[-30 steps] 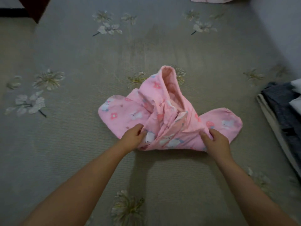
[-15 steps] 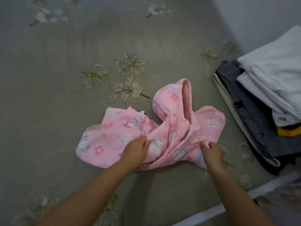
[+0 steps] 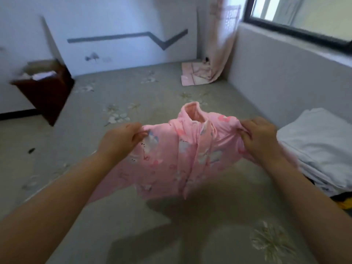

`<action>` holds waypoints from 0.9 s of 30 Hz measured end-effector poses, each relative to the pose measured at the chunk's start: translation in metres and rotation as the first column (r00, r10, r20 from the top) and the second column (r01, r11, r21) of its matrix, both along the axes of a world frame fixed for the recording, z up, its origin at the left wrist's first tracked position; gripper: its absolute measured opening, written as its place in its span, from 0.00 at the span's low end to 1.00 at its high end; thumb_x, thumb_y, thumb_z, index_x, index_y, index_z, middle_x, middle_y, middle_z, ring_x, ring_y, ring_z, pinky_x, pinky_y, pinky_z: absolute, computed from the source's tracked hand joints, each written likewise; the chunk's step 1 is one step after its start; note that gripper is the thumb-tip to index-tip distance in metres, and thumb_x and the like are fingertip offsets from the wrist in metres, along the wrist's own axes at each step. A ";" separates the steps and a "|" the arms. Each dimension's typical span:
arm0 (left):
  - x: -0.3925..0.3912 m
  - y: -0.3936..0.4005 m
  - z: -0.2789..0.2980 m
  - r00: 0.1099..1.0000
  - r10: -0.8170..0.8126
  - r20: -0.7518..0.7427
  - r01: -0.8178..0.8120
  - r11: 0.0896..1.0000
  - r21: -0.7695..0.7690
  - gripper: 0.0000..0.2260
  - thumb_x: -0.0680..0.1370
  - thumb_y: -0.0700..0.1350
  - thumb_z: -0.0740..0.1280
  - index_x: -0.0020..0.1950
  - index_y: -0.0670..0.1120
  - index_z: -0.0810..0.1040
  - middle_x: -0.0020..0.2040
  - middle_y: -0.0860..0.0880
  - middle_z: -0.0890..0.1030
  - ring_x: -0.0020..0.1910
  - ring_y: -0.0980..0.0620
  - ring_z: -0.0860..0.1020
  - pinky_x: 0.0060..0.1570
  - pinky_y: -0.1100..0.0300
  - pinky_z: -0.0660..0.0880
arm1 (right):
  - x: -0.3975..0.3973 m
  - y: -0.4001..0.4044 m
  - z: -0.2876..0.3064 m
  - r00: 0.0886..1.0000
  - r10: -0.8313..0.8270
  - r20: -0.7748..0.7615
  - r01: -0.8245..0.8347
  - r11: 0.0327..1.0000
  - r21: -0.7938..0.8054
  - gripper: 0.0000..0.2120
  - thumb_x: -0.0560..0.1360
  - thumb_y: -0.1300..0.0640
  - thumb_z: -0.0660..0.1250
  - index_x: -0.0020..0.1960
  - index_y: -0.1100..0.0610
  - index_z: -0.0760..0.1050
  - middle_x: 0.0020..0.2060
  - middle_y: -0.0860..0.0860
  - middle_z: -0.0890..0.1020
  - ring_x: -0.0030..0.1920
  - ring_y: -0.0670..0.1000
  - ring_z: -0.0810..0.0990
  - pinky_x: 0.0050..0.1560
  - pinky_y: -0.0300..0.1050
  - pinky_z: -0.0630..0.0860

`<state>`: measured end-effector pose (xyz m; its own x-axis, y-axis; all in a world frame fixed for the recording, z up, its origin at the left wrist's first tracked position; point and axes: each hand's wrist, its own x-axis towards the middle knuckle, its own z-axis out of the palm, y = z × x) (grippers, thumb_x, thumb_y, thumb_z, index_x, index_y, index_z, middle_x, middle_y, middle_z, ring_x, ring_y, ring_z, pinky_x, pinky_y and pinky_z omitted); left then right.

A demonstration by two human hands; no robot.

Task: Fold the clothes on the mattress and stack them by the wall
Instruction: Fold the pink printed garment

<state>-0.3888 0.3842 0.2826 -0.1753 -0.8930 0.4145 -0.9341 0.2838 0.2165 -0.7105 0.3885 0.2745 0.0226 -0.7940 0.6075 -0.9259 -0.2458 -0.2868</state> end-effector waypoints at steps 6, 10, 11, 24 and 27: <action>0.042 0.102 0.064 0.998 0.052 0.028 -0.046 0.979 -0.198 0.21 0.75 0.53 0.56 0.48 0.38 0.80 0.39 0.35 0.80 0.34 0.35 0.78 0.32 0.48 0.73 | 0.058 0.082 0.072 0.995 -0.051 -0.084 0.026 0.963 -0.269 0.08 0.59 0.69 0.71 0.38 0.63 0.81 0.29 0.61 0.77 0.31 0.61 0.79 0.37 0.55 0.72; 0.066 0.184 0.078 0.989 0.144 0.041 -0.127 0.950 -0.285 0.07 0.71 0.39 0.65 0.42 0.36 0.80 0.29 0.36 0.75 0.22 0.38 0.74 0.21 0.53 0.70 | 0.084 0.151 0.091 0.995 -0.011 -0.102 -0.024 0.941 -0.339 0.09 0.61 0.70 0.71 0.40 0.62 0.82 0.30 0.62 0.77 0.32 0.62 0.78 0.39 0.56 0.72; 0.072 0.201 0.079 0.986 0.165 0.002 -0.158 0.946 -0.284 0.08 0.71 0.39 0.64 0.43 0.36 0.80 0.31 0.35 0.75 0.24 0.38 0.74 0.23 0.52 0.70 | 0.091 0.166 0.095 0.995 0.010 -0.102 -0.044 0.940 -0.338 0.09 0.62 0.71 0.71 0.41 0.63 0.82 0.30 0.63 0.76 0.33 0.63 0.78 0.39 0.55 0.72; 0.141 0.255 0.056 0.964 0.227 0.137 -0.148 0.890 -0.431 0.11 0.72 0.43 0.60 0.38 0.39 0.80 0.24 0.42 0.73 0.16 0.45 0.68 0.18 0.65 0.62 | 0.145 0.192 0.084 0.977 0.211 -0.028 -0.213 0.967 -0.140 0.12 0.63 0.67 0.62 0.43 0.65 0.82 0.32 0.65 0.75 0.36 0.65 0.77 0.40 0.56 0.71; 0.158 0.209 0.017 0.954 0.285 0.091 -0.244 0.917 -0.315 0.03 0.70 0.37 0.69 0.40 0.37 0.79 0.26 0.39 0.73 0.19 0.43 0.71 0.22 0.61 0.64 | 0.167 0.138 0.044 0.979 0.202 -0.009 -0.202 0.976 -0.081 0.13 0.63 0.65 0.62 0.44 0.64 0.81 0.32 0.65 0.76 0.36 0.65 0.78 0.38 0.54 0.73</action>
<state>-0.2306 0.5928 0.2997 -0.0214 -0.7534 0.6572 -0.9981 0.0543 0.0298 -0.5438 0.5269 0.3189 0.1778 -0.7208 0.6699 -0.8553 -0.4499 -0.2571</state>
